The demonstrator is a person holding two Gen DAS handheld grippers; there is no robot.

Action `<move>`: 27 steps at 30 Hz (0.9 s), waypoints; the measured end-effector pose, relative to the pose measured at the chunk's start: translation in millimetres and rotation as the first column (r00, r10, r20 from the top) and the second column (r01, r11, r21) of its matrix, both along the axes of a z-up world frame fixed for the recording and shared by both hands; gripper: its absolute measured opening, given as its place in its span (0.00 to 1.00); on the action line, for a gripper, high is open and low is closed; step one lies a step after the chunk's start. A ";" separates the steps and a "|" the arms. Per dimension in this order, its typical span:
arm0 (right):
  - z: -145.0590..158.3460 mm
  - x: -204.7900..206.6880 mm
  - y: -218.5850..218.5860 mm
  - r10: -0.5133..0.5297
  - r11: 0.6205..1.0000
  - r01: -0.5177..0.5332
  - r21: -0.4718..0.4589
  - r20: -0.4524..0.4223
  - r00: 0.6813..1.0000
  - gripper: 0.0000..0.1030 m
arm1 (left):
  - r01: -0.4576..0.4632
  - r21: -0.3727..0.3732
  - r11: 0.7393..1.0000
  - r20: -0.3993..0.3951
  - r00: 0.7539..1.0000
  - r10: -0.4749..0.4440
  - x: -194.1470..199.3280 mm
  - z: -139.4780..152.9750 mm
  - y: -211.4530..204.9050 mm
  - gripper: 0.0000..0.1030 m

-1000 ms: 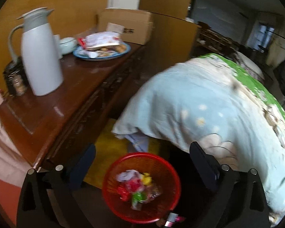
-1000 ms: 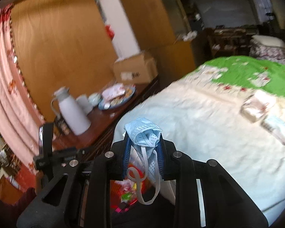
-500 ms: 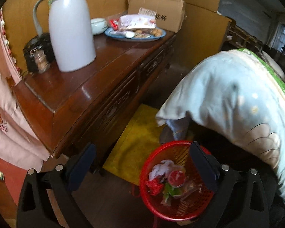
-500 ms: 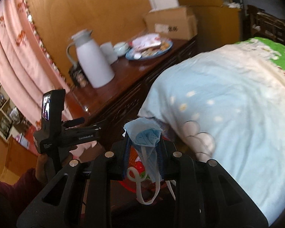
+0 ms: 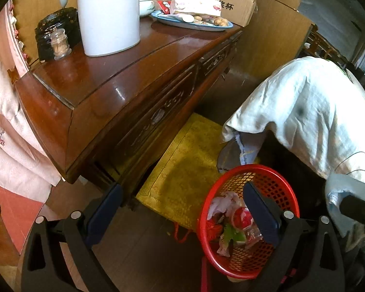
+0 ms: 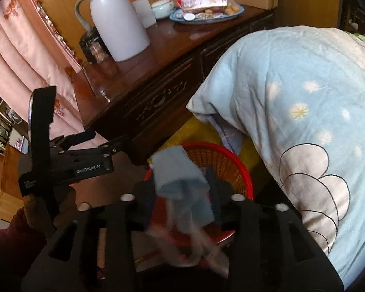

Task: Collect trash
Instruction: 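Carry the cup and mask to the wastebasket, opening the left tool over it, then open the right tool to drop the blue mask into the wastebasket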

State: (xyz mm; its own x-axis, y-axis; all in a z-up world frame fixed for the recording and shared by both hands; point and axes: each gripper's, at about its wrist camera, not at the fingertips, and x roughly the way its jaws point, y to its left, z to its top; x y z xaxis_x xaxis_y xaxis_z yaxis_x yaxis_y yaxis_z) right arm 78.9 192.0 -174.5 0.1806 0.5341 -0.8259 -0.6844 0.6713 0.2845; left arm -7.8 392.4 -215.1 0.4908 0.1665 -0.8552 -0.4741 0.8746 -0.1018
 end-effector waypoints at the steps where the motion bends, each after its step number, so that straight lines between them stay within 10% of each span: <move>1: -0.1 -0.9 0.0 0.000 1.000 0.000 -0.005 0.006 1.000 0.45 | 0.001 0.005 1.000 0.001 1.000 -0.001 0.0 0.0 -0.8 0.94; 27: 63.4 -25.4 -70.3 -0.129 0.984 0.104 0.144 0.173 0.976 0.53 | 0.125 0.338 0.933 0.093 0.982 -0.165 -4.0 78.9 -85.7 0.94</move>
State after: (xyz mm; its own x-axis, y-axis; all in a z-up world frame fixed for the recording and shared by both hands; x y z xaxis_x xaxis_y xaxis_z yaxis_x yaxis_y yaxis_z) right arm 53.4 121.7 -111.1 0.3880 0.6034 -0.6967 -0.6521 0.7139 0.2552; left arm -11.7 306.7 -136.2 0.6248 0.3480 -0.6990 -0.3416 0.9268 0.1560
